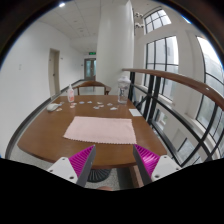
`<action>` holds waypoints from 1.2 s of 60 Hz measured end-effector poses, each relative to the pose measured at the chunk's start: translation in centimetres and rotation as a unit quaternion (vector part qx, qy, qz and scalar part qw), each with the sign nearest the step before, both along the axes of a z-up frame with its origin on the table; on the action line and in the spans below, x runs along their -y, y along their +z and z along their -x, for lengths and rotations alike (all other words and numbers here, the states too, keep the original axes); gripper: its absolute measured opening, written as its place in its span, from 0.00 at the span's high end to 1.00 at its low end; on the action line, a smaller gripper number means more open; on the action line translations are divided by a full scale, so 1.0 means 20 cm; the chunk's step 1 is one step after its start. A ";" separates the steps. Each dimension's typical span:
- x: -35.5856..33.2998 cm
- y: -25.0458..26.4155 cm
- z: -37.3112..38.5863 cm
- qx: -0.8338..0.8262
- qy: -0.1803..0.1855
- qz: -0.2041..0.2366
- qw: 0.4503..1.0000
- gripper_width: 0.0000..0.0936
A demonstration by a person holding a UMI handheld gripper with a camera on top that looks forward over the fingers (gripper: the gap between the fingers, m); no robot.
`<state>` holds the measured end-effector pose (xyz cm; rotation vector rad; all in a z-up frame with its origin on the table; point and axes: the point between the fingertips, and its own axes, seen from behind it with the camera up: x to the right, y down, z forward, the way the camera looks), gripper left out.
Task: Fold towel
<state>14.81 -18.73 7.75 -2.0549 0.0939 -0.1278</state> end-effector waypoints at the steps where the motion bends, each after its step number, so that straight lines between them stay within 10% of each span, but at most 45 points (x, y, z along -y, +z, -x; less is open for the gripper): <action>1: 0.00 0.00 -0.01 0.002 -0.003 0.001 1.000 0.17; 37: -1.00 -0.35 0.89 -0.005 0.121 0.083 0.989 0.30; 48: -1.09 -0.43 0.90 -0.002 0.123 0.089 0.988 0.97; 61: -1.07 -0.34 0.90 -0.006 0.133 0.071 0.989 1.00; 72: -1.06 0.06 0.40 -0.024 0.069 -0.001 0.997 1.00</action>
